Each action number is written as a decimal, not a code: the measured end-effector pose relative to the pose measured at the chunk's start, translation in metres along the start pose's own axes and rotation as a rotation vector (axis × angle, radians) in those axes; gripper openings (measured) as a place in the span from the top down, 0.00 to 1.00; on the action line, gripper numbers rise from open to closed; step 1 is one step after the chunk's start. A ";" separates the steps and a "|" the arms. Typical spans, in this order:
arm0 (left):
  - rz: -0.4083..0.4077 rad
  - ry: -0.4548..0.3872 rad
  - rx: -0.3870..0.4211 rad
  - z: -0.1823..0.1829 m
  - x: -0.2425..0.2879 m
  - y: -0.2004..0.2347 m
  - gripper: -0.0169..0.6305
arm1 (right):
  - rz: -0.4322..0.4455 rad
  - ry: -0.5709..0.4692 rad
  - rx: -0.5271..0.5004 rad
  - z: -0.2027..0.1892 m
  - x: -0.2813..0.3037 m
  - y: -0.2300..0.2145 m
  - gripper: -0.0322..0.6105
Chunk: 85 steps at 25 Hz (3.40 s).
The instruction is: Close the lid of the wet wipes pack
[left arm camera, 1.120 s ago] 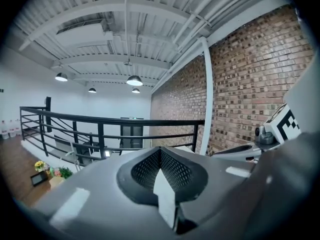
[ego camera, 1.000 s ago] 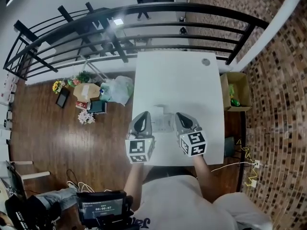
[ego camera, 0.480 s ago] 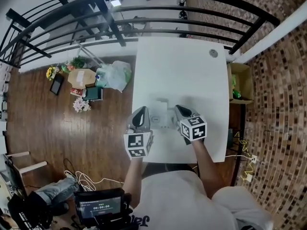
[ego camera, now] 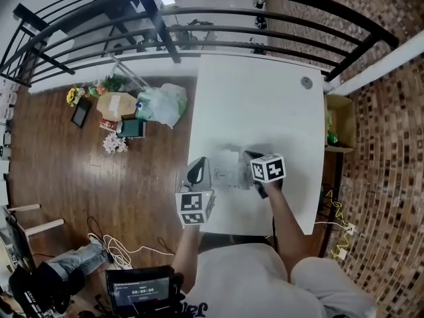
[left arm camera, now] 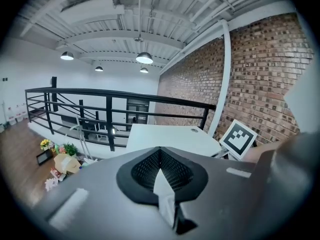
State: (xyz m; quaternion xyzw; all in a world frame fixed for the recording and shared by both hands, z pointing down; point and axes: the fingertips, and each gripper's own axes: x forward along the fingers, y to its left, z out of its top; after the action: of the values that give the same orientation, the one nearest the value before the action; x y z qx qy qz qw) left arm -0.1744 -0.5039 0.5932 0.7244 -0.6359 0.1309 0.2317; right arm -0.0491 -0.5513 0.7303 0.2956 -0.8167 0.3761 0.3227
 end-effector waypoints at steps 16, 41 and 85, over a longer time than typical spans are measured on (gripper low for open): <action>0.010 0.016 -0.023 -0.005 -0.007 0.016 0.95 | 0.066 0.075 0.147 -0.002 0.022 0.004 0.96; -0.034 0.022 -0.016 -0.033 -0.031 0.015 0.95 | 0.163 -0.006 -0.182 -0.023 -0.013 0.106 0.96; -0.194 -0.114 0.054 0.006 -0.084 -0.054 0.95 | -0.066 -0.350 -0.253 -0.014 -0.137 0.135 0.96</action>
State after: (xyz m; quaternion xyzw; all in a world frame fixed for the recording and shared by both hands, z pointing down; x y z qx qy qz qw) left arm -0.1356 -0.4303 0.5382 0.7949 -0.5711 0.0836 0.1872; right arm -0.0587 -0.4335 0.5779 0.3401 -0.8909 0.2026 0.2226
